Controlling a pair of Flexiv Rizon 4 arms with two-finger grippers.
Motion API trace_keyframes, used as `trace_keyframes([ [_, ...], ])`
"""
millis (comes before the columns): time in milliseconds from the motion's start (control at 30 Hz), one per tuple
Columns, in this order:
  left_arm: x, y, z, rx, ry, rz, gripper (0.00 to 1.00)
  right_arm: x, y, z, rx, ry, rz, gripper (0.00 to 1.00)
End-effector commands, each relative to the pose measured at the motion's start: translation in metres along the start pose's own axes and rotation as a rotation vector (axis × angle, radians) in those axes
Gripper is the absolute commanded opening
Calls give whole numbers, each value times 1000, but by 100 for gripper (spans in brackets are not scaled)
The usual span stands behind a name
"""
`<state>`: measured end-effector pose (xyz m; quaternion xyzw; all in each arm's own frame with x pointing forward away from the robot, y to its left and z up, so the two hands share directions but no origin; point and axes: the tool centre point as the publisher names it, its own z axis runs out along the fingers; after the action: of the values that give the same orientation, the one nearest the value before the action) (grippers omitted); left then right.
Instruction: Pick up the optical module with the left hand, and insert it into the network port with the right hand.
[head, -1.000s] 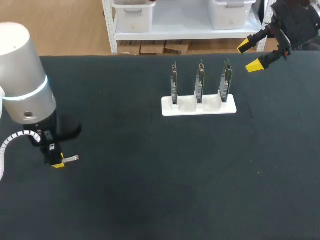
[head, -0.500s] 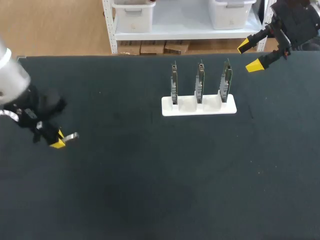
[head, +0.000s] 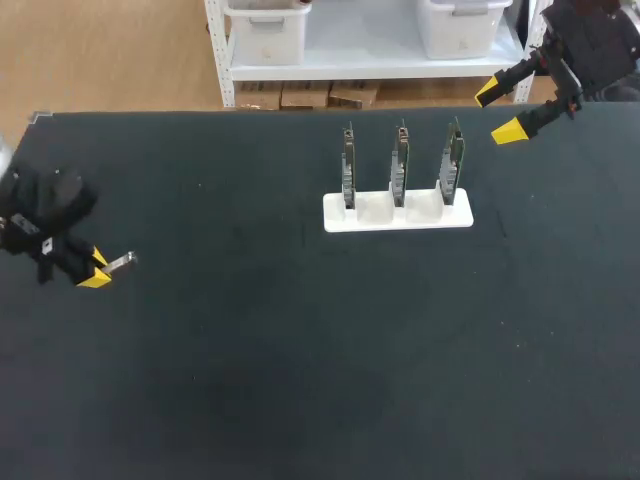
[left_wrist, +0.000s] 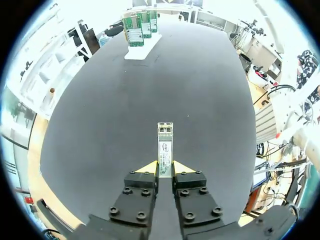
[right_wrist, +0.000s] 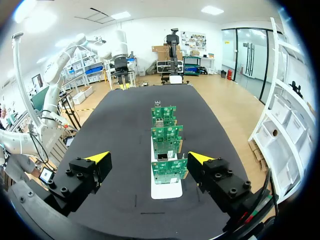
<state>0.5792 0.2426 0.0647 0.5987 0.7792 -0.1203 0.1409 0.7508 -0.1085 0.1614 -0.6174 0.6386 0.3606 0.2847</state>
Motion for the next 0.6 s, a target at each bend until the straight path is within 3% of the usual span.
trace_keyframes([
  [33,2,0,0,1,-11,3,0,1,0,0,0,-2,-3,100],
  [400,-2,0,1,0,-2,14,0,1,0,0,0,-2,-3,100],
  [500,-30,0,6,25,-31,64,0,1,0,0,0,-2,-3,100],
  [600,-78,2,3,46,-135,128,0,1,0,0,0,-2,-3,100],
])
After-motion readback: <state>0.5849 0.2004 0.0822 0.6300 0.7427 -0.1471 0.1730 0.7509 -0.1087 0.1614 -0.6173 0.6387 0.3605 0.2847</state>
